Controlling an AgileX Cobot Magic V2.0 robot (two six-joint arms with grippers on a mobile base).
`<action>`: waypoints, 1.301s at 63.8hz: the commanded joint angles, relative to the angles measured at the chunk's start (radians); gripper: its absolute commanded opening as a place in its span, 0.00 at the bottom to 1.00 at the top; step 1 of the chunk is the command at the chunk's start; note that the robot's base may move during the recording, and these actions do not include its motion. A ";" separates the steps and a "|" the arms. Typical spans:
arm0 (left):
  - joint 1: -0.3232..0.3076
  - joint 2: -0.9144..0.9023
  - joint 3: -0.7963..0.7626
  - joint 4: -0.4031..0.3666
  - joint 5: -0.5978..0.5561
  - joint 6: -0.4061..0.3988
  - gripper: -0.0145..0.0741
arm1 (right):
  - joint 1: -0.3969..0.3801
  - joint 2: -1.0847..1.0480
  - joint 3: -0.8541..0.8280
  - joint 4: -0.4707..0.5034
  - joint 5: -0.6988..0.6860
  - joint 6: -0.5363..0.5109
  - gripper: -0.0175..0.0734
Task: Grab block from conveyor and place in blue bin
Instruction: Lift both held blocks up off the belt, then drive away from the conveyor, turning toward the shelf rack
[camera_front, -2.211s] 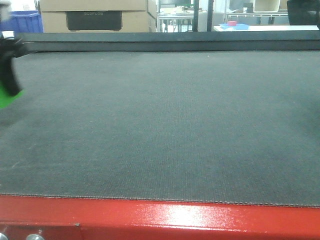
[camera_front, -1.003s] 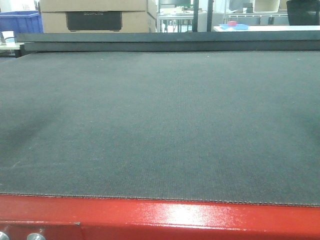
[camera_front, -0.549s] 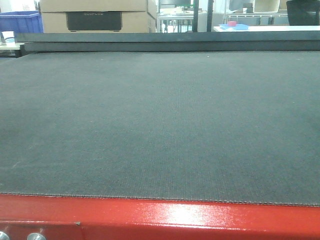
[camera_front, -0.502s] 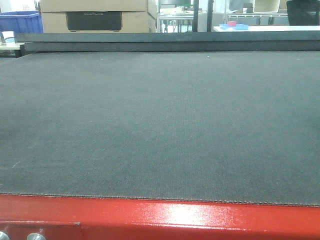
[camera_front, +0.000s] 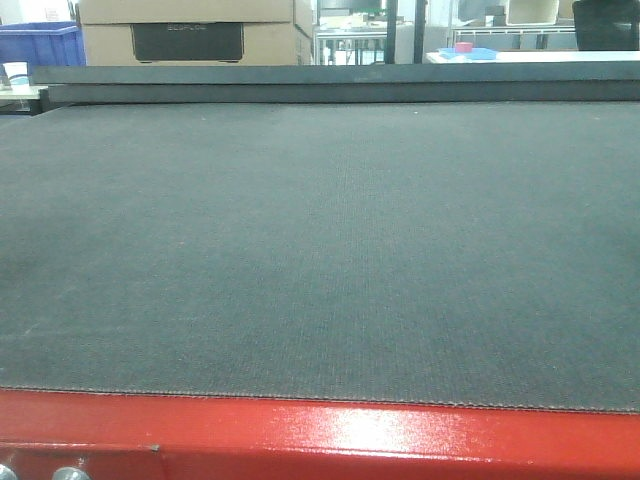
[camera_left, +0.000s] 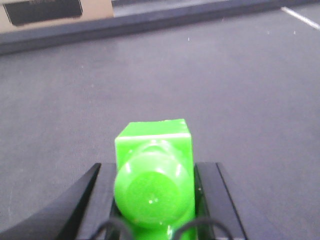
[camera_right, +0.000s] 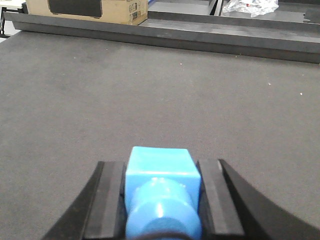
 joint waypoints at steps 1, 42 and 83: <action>-0.006 -0.005 -0.002 0.001 -0.041 -0.009 0.04 | 0.000 -0.006 -0.009 -0.005 -0.010 -0.003 0.03; -0.006 -0.003 -0.002 0.001 -0.049 -0.009 0.04 | 0.000 -0.006 -0.009 -0.005 -0.012 -0.003 0.03; -0.006 -0.003 -0.002 0.001 -0.049 -0.009 0.04 | 0.000 -0.006 -0.009 -0.005 -0.014 -0.003 0.03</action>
